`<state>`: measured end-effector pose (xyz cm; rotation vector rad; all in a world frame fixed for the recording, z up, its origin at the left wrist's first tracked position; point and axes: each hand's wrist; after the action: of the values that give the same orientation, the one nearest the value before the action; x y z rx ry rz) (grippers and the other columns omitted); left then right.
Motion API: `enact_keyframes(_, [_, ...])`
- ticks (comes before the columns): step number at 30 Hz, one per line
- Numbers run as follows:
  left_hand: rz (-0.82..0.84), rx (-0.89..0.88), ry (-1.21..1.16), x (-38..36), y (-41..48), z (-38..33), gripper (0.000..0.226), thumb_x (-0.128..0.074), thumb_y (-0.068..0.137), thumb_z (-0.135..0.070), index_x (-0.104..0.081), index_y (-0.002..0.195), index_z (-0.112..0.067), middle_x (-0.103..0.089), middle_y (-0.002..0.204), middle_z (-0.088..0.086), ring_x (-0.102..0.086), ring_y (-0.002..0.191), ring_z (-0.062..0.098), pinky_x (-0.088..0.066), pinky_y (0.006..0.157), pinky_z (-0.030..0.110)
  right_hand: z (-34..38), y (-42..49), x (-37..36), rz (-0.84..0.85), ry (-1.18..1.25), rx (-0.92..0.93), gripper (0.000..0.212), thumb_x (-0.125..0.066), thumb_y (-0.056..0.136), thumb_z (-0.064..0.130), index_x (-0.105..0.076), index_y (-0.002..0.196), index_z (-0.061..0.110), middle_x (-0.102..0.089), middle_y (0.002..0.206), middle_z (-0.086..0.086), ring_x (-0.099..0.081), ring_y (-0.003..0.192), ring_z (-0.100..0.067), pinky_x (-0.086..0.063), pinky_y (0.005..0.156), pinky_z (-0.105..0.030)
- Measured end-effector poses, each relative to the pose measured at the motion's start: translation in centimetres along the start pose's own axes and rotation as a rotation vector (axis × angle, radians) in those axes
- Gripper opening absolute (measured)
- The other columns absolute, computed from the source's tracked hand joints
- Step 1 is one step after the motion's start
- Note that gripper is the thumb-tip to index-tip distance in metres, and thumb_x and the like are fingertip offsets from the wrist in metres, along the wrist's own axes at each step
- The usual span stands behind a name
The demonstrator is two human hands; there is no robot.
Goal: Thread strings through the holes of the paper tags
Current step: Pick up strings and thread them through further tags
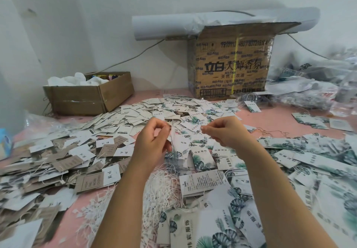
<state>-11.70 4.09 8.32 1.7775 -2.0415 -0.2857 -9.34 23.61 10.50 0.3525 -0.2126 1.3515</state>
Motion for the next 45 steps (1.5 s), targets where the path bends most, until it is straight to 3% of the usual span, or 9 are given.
enact_keyframes(4, [-0.033, 0.027, -0.283, 0.6, 0.2, 0.2, 0.019, -0.045, 0.093, -0.002, -0.045, 0.076, -0.01, -0.071, 0.088, -0.001, -0.052, 0.053, 0.007, -0.046, 0.052, 0.018, -0.4, 0.2, 0.5, -0.038, -0.003, -0.04, 0.021, -0.071, 0.081, 0.024, -0.066, 0.064, 0.012, -0.053, 0.047, 0.005, -0.035, 0.04, -0.008, -0.032, 0.04, -0.019])
enact_keyframes(10, [-0.142, 0.086, -0.57, 1.2, 0.5, 0.4, 0.021, -0.051, 0.09, -0.001, -0.049, 0.073, -0.011, -0.065, 0.064, -0.002, -0.055, 0.054, 0.006, -0.05, 0.054, 0.018, -0.5, 0.4, 0.6, -0.105, 0.084, -0.008, 0.014, -0.065, 0.085, 0.012, -0.067, 0.071, 0.011, -0.061, 0.056, 0.001, -0.042, 0.039, -0.003, -0.037, 0.04, -0.015])
enact_keyframes(12, [-0.125, 0.099, -0.564, 1.4, 0.5, 0.5, 0.009, -0.06, 0.083, -0.01, -0.054, 0.076, -0.01, -0.064, 0.062, -0.002, -0.058, 0.056, 0.006, -0.052, 0.057, 0.018, -0.5, 0.4, 0.6, -0.142, 0.152, 0.019, 0.014, -0.064, 0.085, 0.005, -0.067, 0.074, 0.012, -0.065, 0.061, -0.001, -0.049, 0.045, -0.004, -0.044, 0.045, -0.015])
enact_keyframes(14, [-0.088, 0.105, -0.547, 1.4, 0.4, 0.5, 0.012, -0.064, 0.073, -0.014, -0.058, 0.081, -0.007, -0.066, 0.064, -0.002, -0.061, 0.059, 0.007, -0.053, 0.059, 0.018, -0.4, 0.3, 0.5, -0.161, 0.233, 0.044, 0.016, -0.062, 0.084, -0.001, -0.067, 0.074, 0.011, -0.066, 0.063, -0.002, -0.056, 0.049, -0.006, -0.05, 0.05, -0.015])
enact_keyframes(20, [-0.045, 0.117, -0.527, 1.1, 0.3, 0.4, 0.02, -0.065, 0.064, -0.005, -0.066, 0.084, -0.004, -0.071, 0.071, 0.004, -0.068, 0.067, 0.012, -0.055, 0.063, 0.02, 0.2, 0.0, 0.1, -0.085, 0.383, 0.136, 0.013, -0.064, 0.08, -0.008, -0.067, 0.075, 0.004, -0.068, 0.058, -0.006, -0.064, 0.052, -0.013, -0.053, 0.051, -0.02])
enact_keyframes(26, [0.03, 0.081, -0.492, 0.8, 0.2, -0.1, 0.018, -0.065, 0.067, -0.007, -0.068, 0.084, -0.007, -0.072, 0.075, 0.007, -0.067, 0.065, 0.013, -0.055, 0.061, 0.021, 1.5, -0.4, -1.1, 0.047, 0.301, 0.264, 0.015, -0.065, 0.078, -0.006, -0.068, 0.072, 0.008, -0.066, 0.055, -0.003, -0.06, 0.046, -0.011, -0.052, 0.048, -0.02])
enact_keyframes(30, [0.066, 0.028, -0.406, 0.5, 0.0, -0.5, 0.02, -0.065, 0.07, -0.013, -0.058, 0.089, -0.012, -0.072, 0.073, 0.005, -0.064, 0.062, 0.013, -0.055, 0.062, 0.024, 2.0, -0.7, -2.0, 0.091, 0.17, 0.374, 0.017, -0.068, 0.076, -0.005, -0.069, 0.072, 0.012, -0.063, 0.053, 0.005, -0.055, 0.047, -0.005, -0.05, 0.051, -0.017])
enact_keyframes(38, [0.11, -0.018, -0.279, -0.1, 0.0, -0.8, 0.023, -0.057, 0.086, 0.007, -0.044, 0.088, -0.012, -0.067, 0.067, -0.003, -0.063, 0.059, 0.014, -0.058, 0.064, 0.029, 2.3, -0.8, -3.6, 0.148, 0.09, 0.421, 0.019, -0.065, 0.08, -0.005, -0.065, 0.073, 0.012, -0.061, 0.057, 0.007, -0.048, 0.048, -0.004, -0.044, 0.05, -0.018])
enact_keyframes(45, [0.094, 0.011, -0.2, -0.3, 0.0, -0.4, 0.011, -0.064, 0.084, -0.006, -0.066, 0.086, -0.016, -0.067, 0.064, -0.002, -0.06, 0.057, 0.008, -0.054, 0.059, 0.021, 2.2, -0.6, -3.7, 0.094, -0.015, 0.447, 0.031, -0.061, 0.084, -0.003, -0.058, 0.069, 0.023, -0.056, 0.058, 0.011, -0.047, 0.051, -0.004, -0.043, 0.053, -0.017])
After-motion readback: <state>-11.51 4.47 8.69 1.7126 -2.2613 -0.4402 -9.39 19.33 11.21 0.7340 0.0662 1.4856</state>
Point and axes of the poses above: each hand's wrist, its own y-axis towards the middle knuckle, its own x-axis out of the back of the hand, z = x × y
